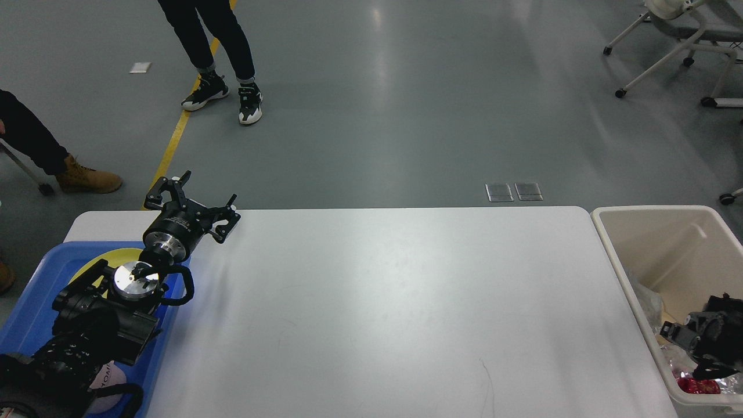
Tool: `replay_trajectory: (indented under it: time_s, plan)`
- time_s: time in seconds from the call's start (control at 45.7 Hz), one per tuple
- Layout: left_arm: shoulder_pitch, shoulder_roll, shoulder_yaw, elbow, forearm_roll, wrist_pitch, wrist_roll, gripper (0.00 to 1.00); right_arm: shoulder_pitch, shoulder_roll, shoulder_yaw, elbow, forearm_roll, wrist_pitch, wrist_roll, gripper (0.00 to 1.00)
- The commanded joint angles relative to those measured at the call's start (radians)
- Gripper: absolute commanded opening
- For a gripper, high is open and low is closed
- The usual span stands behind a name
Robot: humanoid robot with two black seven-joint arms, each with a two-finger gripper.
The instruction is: Tidy desktop
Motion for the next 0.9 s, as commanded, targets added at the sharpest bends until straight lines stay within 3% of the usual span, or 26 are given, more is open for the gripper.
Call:
replay_trajectory:
  time_s: [0.0, 0.328, 0.416, 0.657, 0.876]
  plan:
    - [0.0, 0.0, 0.0, 0.0, 0.0, 0.0, 0.0, 0.96, -0.006, -0.002, 0.001, -0.004, 0.001, -0.004, -0.002, 0.81]
    - [0.0, 0.0, 0.0, 0.0, 0.0, 0.0, 0.0, 0.96, -0.029, -0.002, 0.001, -0.009, 0.002, -0.067, -0.002, 0.89]
    - [0.0, 0.0, 0.0, 0.0, 0.0, 0.0, 0.0, 0.96, -0.029, -0.002, 0.004, -0.036, 0.01, -0.067, -0.002, 1.0]
    - [0.0, 0.0, 0.0, 0.0, 0.0, 0.0, 0.0, 0.96, 0.023, -0.01, 0.133, -0.088, 0.019, -0.065, -0.008, 1.0]
    - [0.0, 0.0, 0.0, 0.0, 0.0, 0.0, 0.0, 0.96, 0.17, -0.01, 0.368, -0.188, 0.019, -0.055, -0.009, 1.0]
